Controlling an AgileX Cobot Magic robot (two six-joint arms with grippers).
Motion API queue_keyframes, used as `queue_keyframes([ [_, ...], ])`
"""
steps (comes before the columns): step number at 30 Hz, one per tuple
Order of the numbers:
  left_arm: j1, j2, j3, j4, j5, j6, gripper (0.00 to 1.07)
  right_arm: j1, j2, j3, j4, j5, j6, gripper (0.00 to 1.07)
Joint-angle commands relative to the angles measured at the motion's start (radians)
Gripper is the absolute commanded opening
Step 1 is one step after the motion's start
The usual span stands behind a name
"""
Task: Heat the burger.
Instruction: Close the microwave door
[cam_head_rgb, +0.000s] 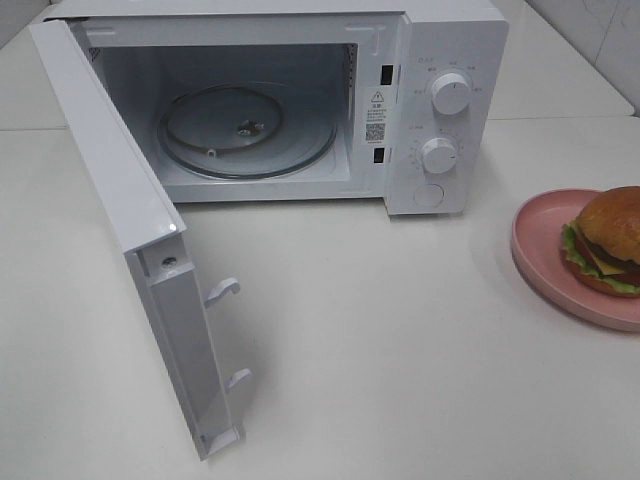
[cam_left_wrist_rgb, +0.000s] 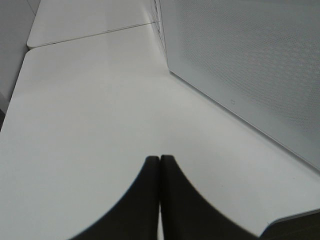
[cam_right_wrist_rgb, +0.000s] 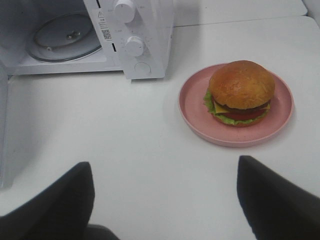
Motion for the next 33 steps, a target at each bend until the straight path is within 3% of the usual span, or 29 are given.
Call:
queue_keyframes([
  [1,0.003,-0.021,0.001,-0.003,-0.014,-0.008,0.0,-0.006,-0.035,0.032,0.02,0.038,-0.099,0.75],
  [12,0.003,-0.02,0.001,-0.002,-0.014,-0.008,0.0,-0.006,-0.039,0.105,0.038,-0.082,-0.092,0.75],
  [21,0.003,-0.02,0.001,-0.003,-0.014,-0.008,0.0,-0.006,-0.039,0.106,0.033,-0.085,-0.099,0.75],
  [27,0.003,-0.019,-0.002,-0.106,-0.022,0.001,0.0,-0.006,-0.039,0.106,0.008,-0.084,-0.099,0.75],
  [33,0.003,-0.001,-0.01,-0.097,-0.032,-0.002,0.0,-0.006,-0.039,0.106,0.0,-0.084,-0.087,0.75],
])
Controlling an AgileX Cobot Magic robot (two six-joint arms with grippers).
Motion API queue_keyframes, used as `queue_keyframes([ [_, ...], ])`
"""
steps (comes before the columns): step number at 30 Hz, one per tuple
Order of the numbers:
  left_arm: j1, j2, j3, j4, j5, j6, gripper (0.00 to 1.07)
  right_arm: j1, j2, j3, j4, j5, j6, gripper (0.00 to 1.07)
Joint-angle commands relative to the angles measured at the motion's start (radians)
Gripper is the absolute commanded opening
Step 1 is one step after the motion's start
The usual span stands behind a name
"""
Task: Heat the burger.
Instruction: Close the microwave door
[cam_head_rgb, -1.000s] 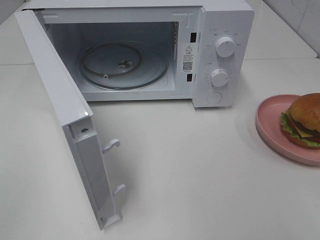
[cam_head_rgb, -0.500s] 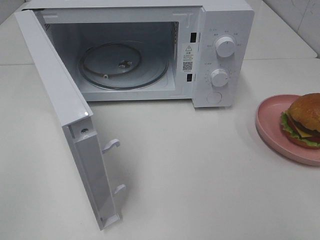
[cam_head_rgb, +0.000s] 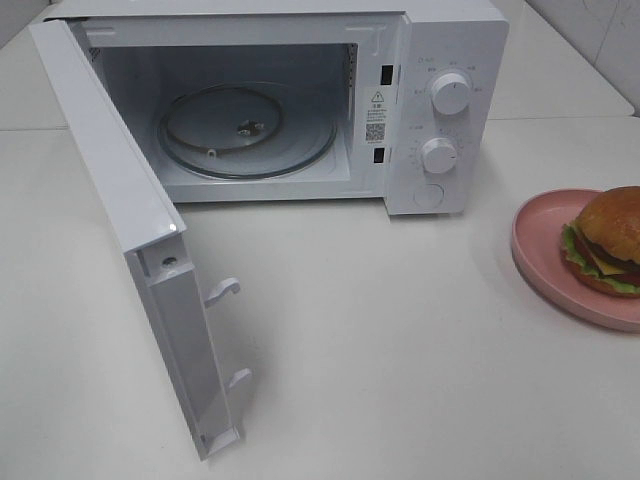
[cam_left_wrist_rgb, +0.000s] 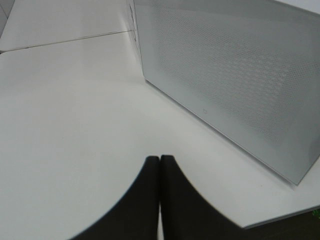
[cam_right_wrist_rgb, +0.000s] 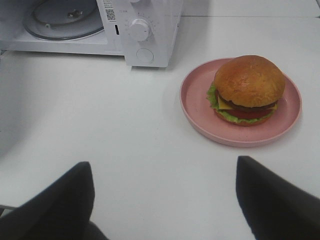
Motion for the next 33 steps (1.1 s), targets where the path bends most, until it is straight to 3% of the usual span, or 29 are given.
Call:
queue_keyframes([
  [1,0.003,0.025,-0.01,-0.007,-0.018,-0.003,0.0,-0.006,-0.027,0.003,-0.028,-0.015,0.018,0.75],
  [6,0.003,0.076,-0.027,-0.01,-0.077,0.004,0.0,-0.006,-0.027,0.003,-0.05,-0.015,0.048,0.75],
  [11,0.003,0.162,-0.017,-0.021,-0.356,0.035,0.0,-0.006,-0.027,0.003,-0.051,-0.015,0.048,0.75],
  [14,0.003,0.211,-0.001,-0.019,-0.433,0.045,0.0,-0.006,-0.027,0.003,-0.051,-0.015,0.048,0.75],
  [20,0.003,0.476,0.017,-0.077,-0.704,0.062,0.0,-0.006,-0.027,0.003,-0.051,-0.015,0.048,0.75],
  [22,0.003,0.476,0.017,-0.077,-0.704,0.062,0.0,-0.006,-0.027,0.003,-0.051,-0.015,0.048,0.75],
  [24,0.003,0.649,0.017,-0.108,-0.842,0.104,0.0,-0.006,-0.027,0.003,-0.051,-0.015,0.048,0.75],
  [27,0.003,0.733,0.017,-0.137,-0.923,0.104,0.0,-0.006,-0.027,0.003,-0.051,-0.015,0.048,0.75],
  [28,0.003,0.828,0.013,-0.162,-1.011,0.104,0.0,-0.006,-0.027,0.003,-0.051,-0.015,0.048,0.75],
  [33,-0.038,1.031,0.012,-0.135,-1.237,0.104,0.0,-0.006,-0.027,0.003,-0.051,-0.015,0.048,0.75],
])
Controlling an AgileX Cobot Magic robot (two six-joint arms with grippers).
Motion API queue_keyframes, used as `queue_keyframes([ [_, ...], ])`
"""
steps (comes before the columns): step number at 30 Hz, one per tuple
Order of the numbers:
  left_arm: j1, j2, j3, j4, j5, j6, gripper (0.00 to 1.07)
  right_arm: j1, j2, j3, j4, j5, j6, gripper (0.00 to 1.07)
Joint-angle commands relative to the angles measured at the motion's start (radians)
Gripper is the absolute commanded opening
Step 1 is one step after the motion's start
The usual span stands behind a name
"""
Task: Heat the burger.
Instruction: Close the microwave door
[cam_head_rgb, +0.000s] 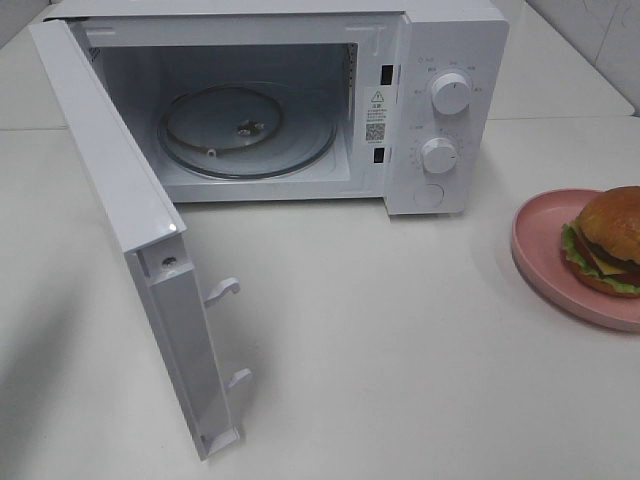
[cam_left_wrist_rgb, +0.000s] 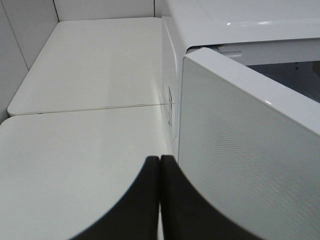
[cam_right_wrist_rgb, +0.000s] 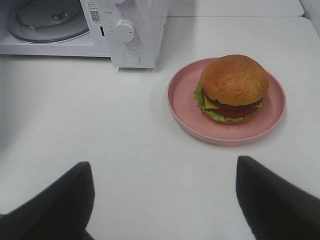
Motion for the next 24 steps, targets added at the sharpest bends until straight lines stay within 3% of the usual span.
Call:
queue_keyframes([
  [1,-0.029,0.089,-0.002,0.009,-0.132,0.003,0.0,-0.006,-0.027,0.003,-0.001,-0.015,0.011,0.75],
  [4,-0.102,0.241,-0.002,0.103,-0.278,0.0,0.0,-0.006,-0.027,0.003,-0.001,-0.015,0.011,0.75],
  [7,-0.134,0.351,-0.002,0.136,-0.361,-0.028,0.0,-0.006,-0.027,0.003,-0.001,-0.015,0.011,0.75],
  [12,-0.151,0.472,-0.002,0.15,-0.453,-0.087,0.0,-0.006,-0.027,0.003,-0.001,-0.015,0.011,0.75],
  [16,-0.156,0.572,-0.002,0.237,-0.553,-0.117,0.0,-0.006,-0.027,0.003,-0.001,-0.015,0.011,0.75],
  [18,-0.156,0.667,-0.01,0.309,-0.656,-0.172,0.0,-0.006,-0.027,0.003,-0.001,-0.015,0.011,0.75],
  [19,-0.156,0.667,-0.01,0.309,-0.656,-0.172,0.0,-0.006,-0.027,0.003,-0.001,-0.015,0.011,0.75],
  [20,-0.156,0.703,-0.028,0.366,-0.671,-0.221,0.0,-0.006,-0.027,0.003,-0.001,-0.015,0.011,0.75],
  [24,-0.156,0.751,-0.065,0.465,-0.672,-0.269,0.0,-0.006,-0.027,0.003,-0.001,-0.015,0.011,0.75],
])
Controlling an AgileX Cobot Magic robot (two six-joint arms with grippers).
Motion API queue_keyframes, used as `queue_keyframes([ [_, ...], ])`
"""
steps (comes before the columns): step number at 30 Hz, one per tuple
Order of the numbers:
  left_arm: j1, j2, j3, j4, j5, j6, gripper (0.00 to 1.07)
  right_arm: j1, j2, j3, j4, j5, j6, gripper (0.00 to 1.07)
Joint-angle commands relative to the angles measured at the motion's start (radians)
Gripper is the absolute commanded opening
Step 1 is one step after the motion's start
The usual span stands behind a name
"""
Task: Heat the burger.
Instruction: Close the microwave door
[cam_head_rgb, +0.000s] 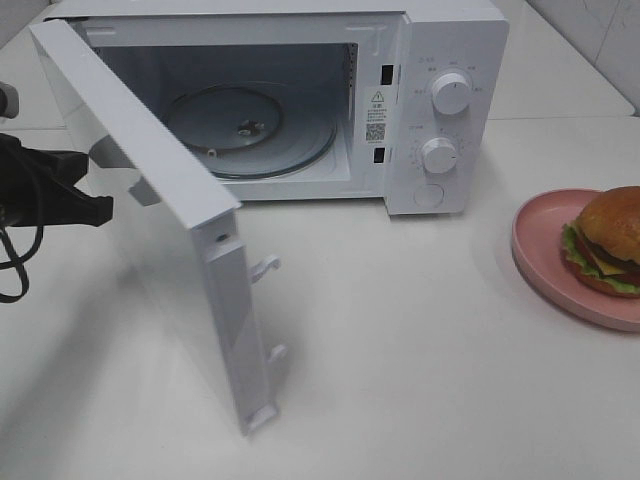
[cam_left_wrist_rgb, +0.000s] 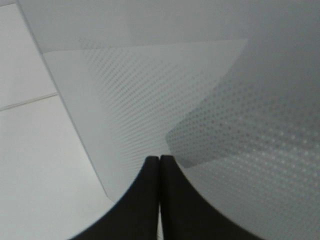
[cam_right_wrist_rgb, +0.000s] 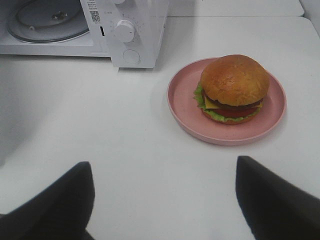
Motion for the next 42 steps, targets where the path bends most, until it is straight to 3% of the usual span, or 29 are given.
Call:
queue_keyframes([
  [1,-0.007,0.035,-0.041,0.116,-0.045,-0.05,0.0,-0.006,-0.027,0.003,-0.001,-0.015,0.011,0.75],
  [4,-0.007,0.083,-0.086,0.167,-0.055,-0.078,0.0,-0.006,-0.027,0.003,-0.001,-0.015,0.011,0.75],
  [12,-0.007,0.148,-0.19,0.201,-0.062,-0.08,0.0,-0.006,-0.027,0.003,-0.001,-0.015,0.011,0.75],
  [20,-0.061,0.177,-0.276,0.214,-0.046,-0.081,0.0,-0.006,-0.027,0.003,-0.001,-0.015,0.011,0.75],
  [28,-0.197,0.274,-0.488,0.203,0.092,-0.08,0.0,-0.006,-0.027,0.003,-0.001,-0.015,0.011,0.75],
  [31,-0.21,0.288,-0.52,0.203,0.111,-0.08,0.0,-0.006,-0.027,0.003,-0.001,-0.015,0.011,0.75],
  [32,-0.243,0.322,-0.598,0.198,0.17,-0.077,0.0,-0.006,-0.027,0.003,-0.001,-0.015,0.011,0.75],
  [42,-0.334,0.406,-0.826,0.181,0.365,-0.077,0.0,-0.006,-0.027,0.003,-0.001,-0.015,0.011,0.74],
])
